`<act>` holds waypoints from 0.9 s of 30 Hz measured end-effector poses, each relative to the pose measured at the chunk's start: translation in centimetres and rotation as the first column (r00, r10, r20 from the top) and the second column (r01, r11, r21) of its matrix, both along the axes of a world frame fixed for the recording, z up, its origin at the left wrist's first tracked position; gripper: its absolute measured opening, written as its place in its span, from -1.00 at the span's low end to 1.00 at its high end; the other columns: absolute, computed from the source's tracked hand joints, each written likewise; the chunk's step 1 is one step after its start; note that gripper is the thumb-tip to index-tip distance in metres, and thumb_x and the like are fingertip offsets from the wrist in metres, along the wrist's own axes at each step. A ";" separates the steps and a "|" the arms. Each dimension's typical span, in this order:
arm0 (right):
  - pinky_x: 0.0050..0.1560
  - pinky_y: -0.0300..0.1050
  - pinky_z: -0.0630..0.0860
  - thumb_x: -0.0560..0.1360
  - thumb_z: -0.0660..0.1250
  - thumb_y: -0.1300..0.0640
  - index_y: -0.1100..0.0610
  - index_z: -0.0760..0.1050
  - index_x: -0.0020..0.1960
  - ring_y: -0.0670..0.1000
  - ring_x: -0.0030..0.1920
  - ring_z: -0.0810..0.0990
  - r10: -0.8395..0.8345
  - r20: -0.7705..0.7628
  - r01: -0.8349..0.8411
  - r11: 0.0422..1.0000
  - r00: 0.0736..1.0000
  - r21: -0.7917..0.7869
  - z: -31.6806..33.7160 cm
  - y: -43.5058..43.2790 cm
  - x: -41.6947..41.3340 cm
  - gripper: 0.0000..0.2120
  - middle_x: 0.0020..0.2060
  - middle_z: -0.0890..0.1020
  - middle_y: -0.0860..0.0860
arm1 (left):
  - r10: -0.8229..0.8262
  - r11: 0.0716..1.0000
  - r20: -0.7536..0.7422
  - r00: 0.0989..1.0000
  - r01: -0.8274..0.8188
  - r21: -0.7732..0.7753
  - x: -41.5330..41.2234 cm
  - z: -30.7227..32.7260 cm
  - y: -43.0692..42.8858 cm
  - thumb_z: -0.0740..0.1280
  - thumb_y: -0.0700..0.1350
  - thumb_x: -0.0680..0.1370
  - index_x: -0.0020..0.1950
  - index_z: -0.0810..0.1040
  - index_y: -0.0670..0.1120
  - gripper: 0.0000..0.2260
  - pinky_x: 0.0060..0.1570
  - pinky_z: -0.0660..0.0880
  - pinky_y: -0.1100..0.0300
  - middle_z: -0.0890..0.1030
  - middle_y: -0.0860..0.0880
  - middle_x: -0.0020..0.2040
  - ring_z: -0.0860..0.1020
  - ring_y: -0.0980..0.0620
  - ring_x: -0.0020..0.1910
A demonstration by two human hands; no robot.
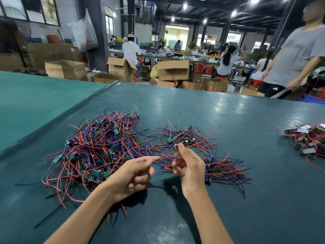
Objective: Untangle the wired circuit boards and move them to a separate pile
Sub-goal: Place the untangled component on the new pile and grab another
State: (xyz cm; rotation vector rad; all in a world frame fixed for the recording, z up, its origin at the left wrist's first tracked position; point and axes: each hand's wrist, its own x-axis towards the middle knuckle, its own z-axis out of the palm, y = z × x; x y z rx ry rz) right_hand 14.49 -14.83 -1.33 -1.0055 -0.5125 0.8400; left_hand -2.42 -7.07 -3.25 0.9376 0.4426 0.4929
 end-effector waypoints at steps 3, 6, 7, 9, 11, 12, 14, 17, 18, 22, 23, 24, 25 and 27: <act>-0.55 -0.22 0.41 0.49 0.48 0.14 0.25 0.62 -0.08 -0.05 -0.48 0.52 -0.020 -0.119 0.004 0.991 0.993 -0.134 1.4 1.8 2.7 -0.83 -0.36 0.62 0.05 | 0.068 0.996 -0.034 0.997 -0.070 -0.051 0.1 -0.2 -0.1 0.34 -0.05 0.59 0.28 0.62 -0.13 -0.69 -0.62 0.10 0.38 0.51 -0.02 -0.26 0.21 0.17 -0.52; -0.51 -0.24 0.49 0.53 0.44 0.23 0.25 0.55 -0.16 -0.06 -0.49 0.55 -0.031 -0.212 -0.008 0.984 0.977 -0.177 2.8 4.5 5.6 -0.86 -0.39 0.58 0.09 | 0.096 0.994 -0.042 0.994 -0.098 -0.057 0.3 -0.3 -0.3 0.38 -0.04 0.55 0.26 0.62 -0.16 -0.67 -0.58 0.07 0.34 0.49 -0.02 -0.28 0.20 0.16 -0.51; -0.50 -0.25 0.51 0.54 0.42 0.25 0.25 0.53 -0.16 -0.06 -0.49 0.55 -0.036 -0.234 -0.009 0.982 0.972 -0.189 3.2 5.6 6.4 -0.86 -0.38 0.56 0.10 | 0.100 0.994 -0.036 0.994 -0.101 -0.050 0.3 -0.3 -0.4 0.39 -0.04 0.53 0.25 0.61 -0.17 -0.66 -0.59 0.08 0.34 0.48 -0.02 -0.30 0.19 0.16 -0.52; -0.50 -0.25 0.54 0.58 0.37 0.28 0.24 0.50 -0.14 -0.04 -0.42 0.54 -0.034 -0.242 -0.025 0.971 0.970 -0.236 3.3 7.5 7.7 -0.87 -0.34 0.53 0.10 | 0.105 0.994 -0.027 0.994 -0.106 -0.038 0.2 -0.3 -0.5 0.38 -0.06 0.53 0.25 0.57 -0.20 -0.66 -0.62 0.12 0.35 0.42 -0.01 -0.34 0.18 0.17 -0.54; -0.50 -0.23 0.56 0.59 0.34 0.31 0.26 0.48 -0.11 -0.02 -0.35 0.51 -0.022 -0.226 -0.047 0.955 0.974 -0.293 3.1 9.1 8.6 -0.89 -0.32 0.51 0.12 | 0.104 0.994 -0.020 0.994 -0.105 -0.027 0.1 -0.4 -0.6 0.35 -0.07 0.55 0.20 0.59 -0.20 -0.71 -0.64 0.14 0.35 0.35 0.01 -0.37 0.15 0.18 -0.55; -0.50 -0.22 0.56 0.60 0.32 0.32 0.27 0.47 -0.09 -0.01 -0.34 0.51 -0.019 -0.219 -0.054 0.946 0.976 -0.320 2.8 9.7 8.9 -0.90 -0.31 0.50 0.12 | 0.103 0.994 -0.018 0.995 -0.103 -0.018 0.1 -0.4 -0.6 0.35 -0.07 0.54 0.15 0.62 -0.19 -0.74 -0.64 0.14 0.35 0.32 0.02 -0.39 0.14 0.17 -0.55; -0.53 -0.21 0.56 0.62 0.28 0.34 0.29 0.44 -0.07 0.00 -0.32 0.50 -0.018 -0.199 -0.060 0.925 0.980 -0.376 2.3 10.7 9.4 -0.91 -0.29 0.49 0.14 | 0.103 0.995 -0.020 0.994 -0.103 -0.002 0.0 -0.5 -0.7 0.36 -0.07 0.54 0.05 0.68 -0.15 -0.80 -0.63 0.13 0.35 0.27 0.03 -0.41 0.13 0.16 -0.54; -0.61 -0.16 0.53 0.60 0.27 0.41 0.33 0.42 0.02 0.06 -0.39 0.51 -0.067 -0.101 0.012 0.886 0.993 -0.463 1.6 11.5 9.8 -0.96 -0.32 0.52 0.17 | 0.106 0.994 -0.023 0.994 -0.106 0.010 0.0 -0.4 -0.7 0.36 -0.06 0.54 0.00 0.70 -0.12 -0.82 -0.62 0.13 0.35 0.24 0.04 -0.44 0.12 0.15 -0.53; -0.63 -0.16 0.50 0.59 0.27 0.43 0.36 0.40 -0.01 0.06 -0.45 0.52 -0.078 -0.053 0.041 0.866 0.996 -0.499 1.4 11.6 9.9 -0.95 -0.33 0.53 0.16 | 0.106 0.994 -0.025 0.994 -0.106 0.013 0.0 -0.4 -0.7 0.36 -0.05 0.54 0.00 0.70 -0.12 -0.82 -0.61 0.13 0.35 0.23 0.04 -0.45 0.12 0.15 -0.54; -0.67 -0.28 0.38 0.65 0.16 0.36 0.29 0.46 0.14 -0.04 -0.65 0.41 0.000 0.008 0.005 0.799 1.000 -0.602 0.8 12.0 10.1 -0.86 -0.30 0.54 0.12 | 0.097 0.994 -0.046 0.994 -0.094 0.051 0.2 -0.3 -0.9 0.38 -0.06 0.53 0.00 0.68 -0.15 -0.82 -0.60 0.14 0.35 0.25 0.02 -0.44 0.11 0.15 -0.52; -0.67 -0.29 0.37 0.66 0.18 0.32 0.26 0.48 0.18 -0.06 -0.64 0.41 0.026 0.032 -0.001 0.782 0.999 -0.623 0.8 11.9 10.1 -0.84 -0.34 0.51 0.12 | 0.098 0.993 -0.063 0.993 -0.094 0.064 0.3 -0.2 -1.0 0.38 -0.07 0.54 -0.01 0.68 -0.16 -0.82 -0.60 0.15 0.35 0.28 0.01 -0.43 0.12 0.15 -0.52; -0.68 -0.30 0.37 0.65 0.23 0.29 0.25 0.51 0.19 -0.06 -0.61 0.43 0.042 0.063 0.008 0.769 0.997 -0.640 0.8 11.8 10.1 -0.85 -0.36 0.52 0.12 | 0.103 0.992 -0.083 0.991 -0.096 0.077 0.3 -0.1 -1.0 0.37 -0.08 0.56 -0.01 0.67 -0.17 -0.83 -0.61 0.16 0.35 0.32 -0.01 -0.42 0.12 0.16 -0.52; -0.67 -0.31 0.37 0.63 0.29 0.27 0.26 0.53 0.17 -0.05 -0.55 0.45 0.048 0.099 0.029 0.758 0.994 -0.651 1.0 11.7 9.9 -0.86 -0.34 0.55 0.13 | 0.112 0.990 -0.102 0.989 -0.102 0.094 0.3 0.0 -1.1 0.35 -0.10 0.59 0.00 0.67 -0.17 -0.83 -0.60 0.17 0.36 0.36 -0.02 -0.41 0.14 0.16 -0.53; -0.67 -0.33 0.32 0.60 0.35 0.25 0.26 0.55 0.06 -0.06 -0.52 0.43 0.066 0.166 0.059 0.759 0.984 -0.649 1.6 11.2 9.3 -0.92 -0.34 0.58 0.12 | 0.139 0.982 -0.124 0.982 -0.121 0.145 0.1 0.4 -0.9 0.32 -0.12 0.63 0.02 0.67 -0.18 -0.83 -0.60 0.20 0.35 0.42 -0.04 -0.37 0.19 0.18 -0.54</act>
